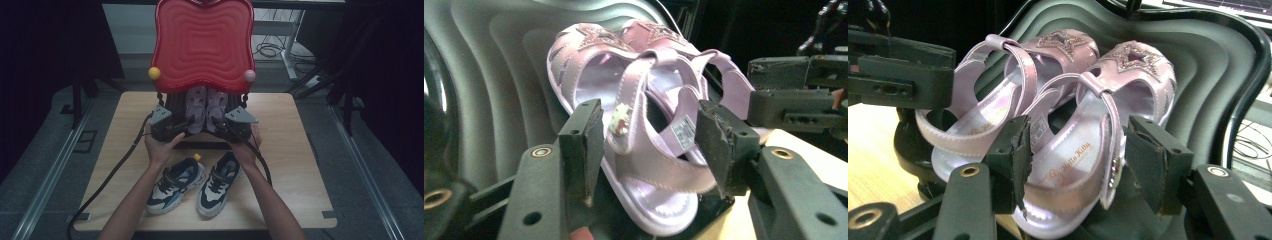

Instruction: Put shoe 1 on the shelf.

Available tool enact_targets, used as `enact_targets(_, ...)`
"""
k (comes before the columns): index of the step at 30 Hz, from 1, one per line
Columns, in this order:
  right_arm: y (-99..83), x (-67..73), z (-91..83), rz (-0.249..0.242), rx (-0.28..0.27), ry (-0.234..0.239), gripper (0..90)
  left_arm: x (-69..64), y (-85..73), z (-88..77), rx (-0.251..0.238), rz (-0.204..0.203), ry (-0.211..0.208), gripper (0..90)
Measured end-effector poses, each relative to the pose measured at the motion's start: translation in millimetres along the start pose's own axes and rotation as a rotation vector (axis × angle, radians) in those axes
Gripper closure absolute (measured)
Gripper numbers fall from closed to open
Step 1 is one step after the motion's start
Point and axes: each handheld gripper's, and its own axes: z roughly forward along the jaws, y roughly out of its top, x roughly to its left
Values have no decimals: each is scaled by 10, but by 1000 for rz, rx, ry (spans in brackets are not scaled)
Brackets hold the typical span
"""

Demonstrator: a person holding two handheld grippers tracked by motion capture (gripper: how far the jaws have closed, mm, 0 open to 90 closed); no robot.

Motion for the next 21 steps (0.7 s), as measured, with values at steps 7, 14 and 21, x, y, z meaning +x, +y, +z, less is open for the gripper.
enact_targets(7,-37,-20,-150,21,-13,40,466,-29,-10,-118,18,22,-15,528)
enact_targets(14,-127,-9,-242,43,4,129,566,-106,-32,-171,72,70,-46,585)
enact_targets(21,-187,-40,-256,36,49,203,719,-81,-107,-172,109,49,-83,692)
